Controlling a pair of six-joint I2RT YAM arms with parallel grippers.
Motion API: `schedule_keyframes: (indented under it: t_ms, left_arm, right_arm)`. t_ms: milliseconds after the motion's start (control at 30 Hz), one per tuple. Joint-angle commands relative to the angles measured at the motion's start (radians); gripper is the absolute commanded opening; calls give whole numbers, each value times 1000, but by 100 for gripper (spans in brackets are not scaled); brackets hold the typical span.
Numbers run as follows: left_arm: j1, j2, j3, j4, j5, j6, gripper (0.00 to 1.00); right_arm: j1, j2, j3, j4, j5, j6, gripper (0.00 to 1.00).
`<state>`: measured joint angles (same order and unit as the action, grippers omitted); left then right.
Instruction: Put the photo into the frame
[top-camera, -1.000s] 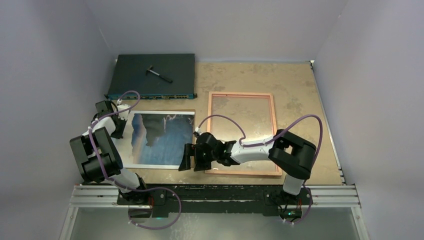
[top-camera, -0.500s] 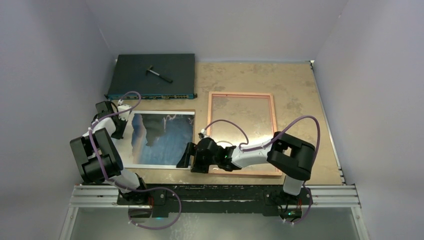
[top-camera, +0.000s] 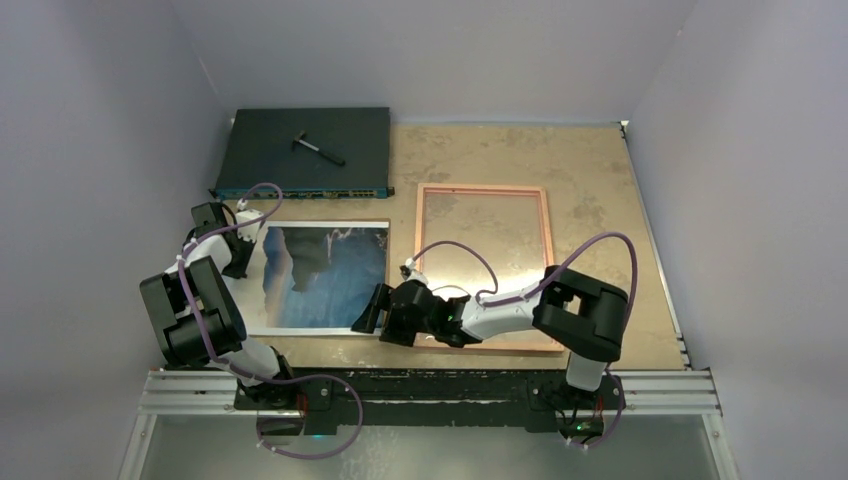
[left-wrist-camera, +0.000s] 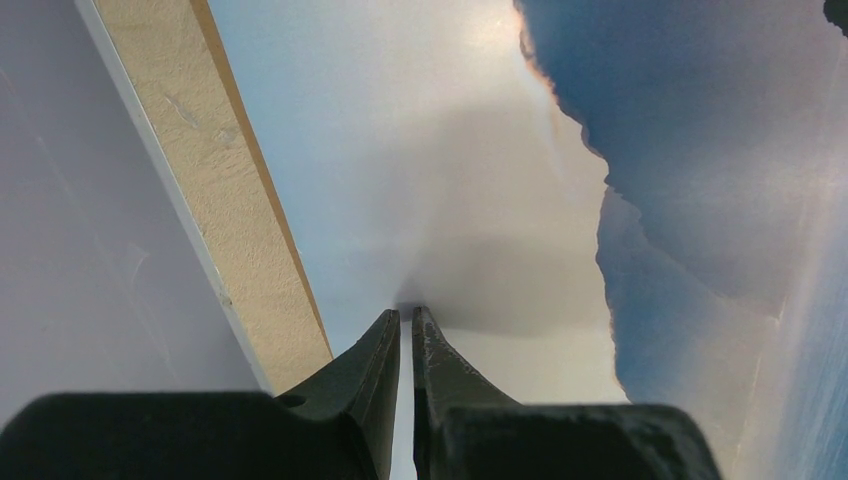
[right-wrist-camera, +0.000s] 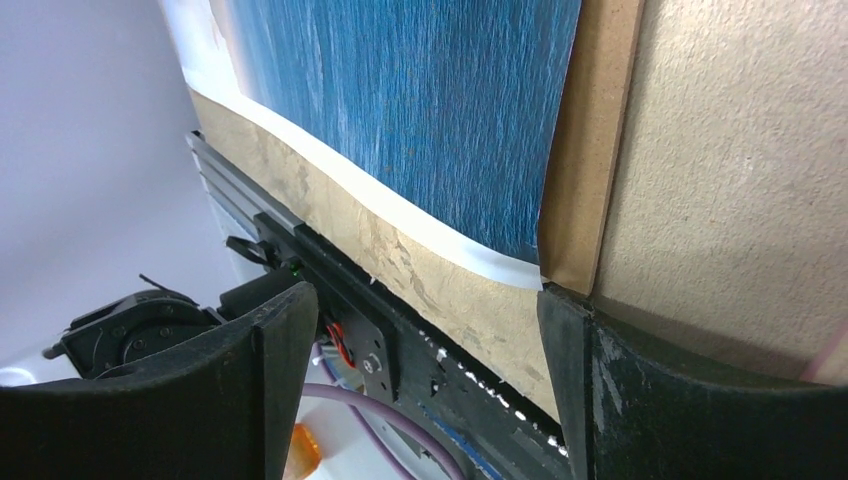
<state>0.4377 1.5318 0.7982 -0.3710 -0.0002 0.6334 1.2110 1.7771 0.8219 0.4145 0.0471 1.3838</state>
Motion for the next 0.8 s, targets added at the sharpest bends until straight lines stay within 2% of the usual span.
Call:
schedule_keyframes:
  t_ms: [0, 233, 433, 567, 767]
  left_arm:
    - [-7, 6, -33, -77, 53, 8, 8]
    - [-7, 8, -33, -75, 46, 18, 6]
    - [-6, 8, -28, -80, 47, 19, 6]
    - [-7, 10, -21, -91, 51, 21, 5]
    - [-6, 13, -26, -91, 51, 23, 5]
  right_arm:
    - [6, -25, -12, 12, 80, -48, 83]
    - [11, -119, -69, 134, 102, -80, 83]
    - [11, -129, -66, 174, 97, -107, 82]
    - [11, -84, -3, -15, 72, -94, 79]
    - [13, -67, -1, -109, 16, -81, 81]
